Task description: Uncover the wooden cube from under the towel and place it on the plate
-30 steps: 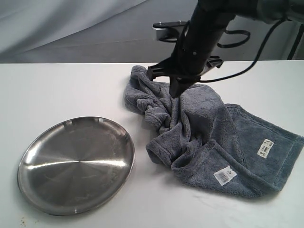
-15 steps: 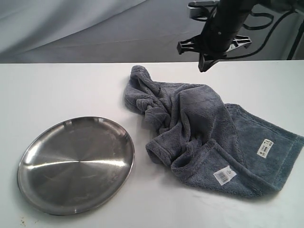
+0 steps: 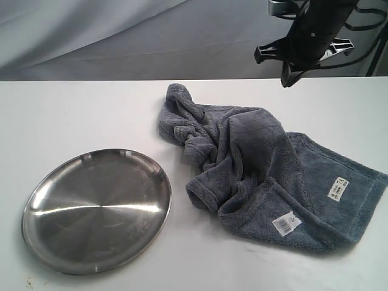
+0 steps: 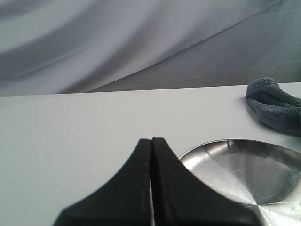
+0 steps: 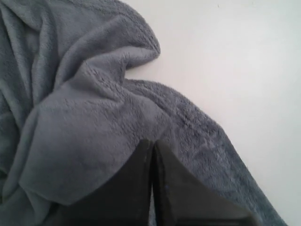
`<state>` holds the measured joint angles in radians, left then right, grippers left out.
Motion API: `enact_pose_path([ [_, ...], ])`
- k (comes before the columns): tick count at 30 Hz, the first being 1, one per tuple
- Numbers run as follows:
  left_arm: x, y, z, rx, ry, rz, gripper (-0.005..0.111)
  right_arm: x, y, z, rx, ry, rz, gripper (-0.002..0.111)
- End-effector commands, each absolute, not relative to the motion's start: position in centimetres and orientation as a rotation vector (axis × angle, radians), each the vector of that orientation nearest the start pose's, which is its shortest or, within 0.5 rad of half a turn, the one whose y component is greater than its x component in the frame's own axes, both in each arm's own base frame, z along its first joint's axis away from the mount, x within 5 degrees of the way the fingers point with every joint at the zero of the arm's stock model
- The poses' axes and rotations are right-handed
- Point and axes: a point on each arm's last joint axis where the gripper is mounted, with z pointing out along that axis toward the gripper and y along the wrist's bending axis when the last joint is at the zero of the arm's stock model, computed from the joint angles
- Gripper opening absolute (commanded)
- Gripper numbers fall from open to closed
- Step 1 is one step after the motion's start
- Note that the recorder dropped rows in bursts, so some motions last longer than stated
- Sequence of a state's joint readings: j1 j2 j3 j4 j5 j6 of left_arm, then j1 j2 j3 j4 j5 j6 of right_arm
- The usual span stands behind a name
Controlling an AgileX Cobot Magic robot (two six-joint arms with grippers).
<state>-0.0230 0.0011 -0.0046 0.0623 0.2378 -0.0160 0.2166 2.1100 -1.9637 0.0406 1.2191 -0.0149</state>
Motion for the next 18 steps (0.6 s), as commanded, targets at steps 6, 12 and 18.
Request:
enact_pose_path([
  [6,5.6,0.0,19.3,0.047,1.711,0.023,0.0,40.0,8.4,25.3,-0.431,2.954,0.015,0.0],
  [12,5.6,0.0,19.3,0.047,1.711,0.023,0.0,37.3,7.9,24.7,-0.439,3.014,0.009,0.0],
  [18,5.6,0.0,19.3,0.047,1.711,0.023,0.0,34.9,7.4,25.1,-0.436,2.995,0.021,0.0],
])
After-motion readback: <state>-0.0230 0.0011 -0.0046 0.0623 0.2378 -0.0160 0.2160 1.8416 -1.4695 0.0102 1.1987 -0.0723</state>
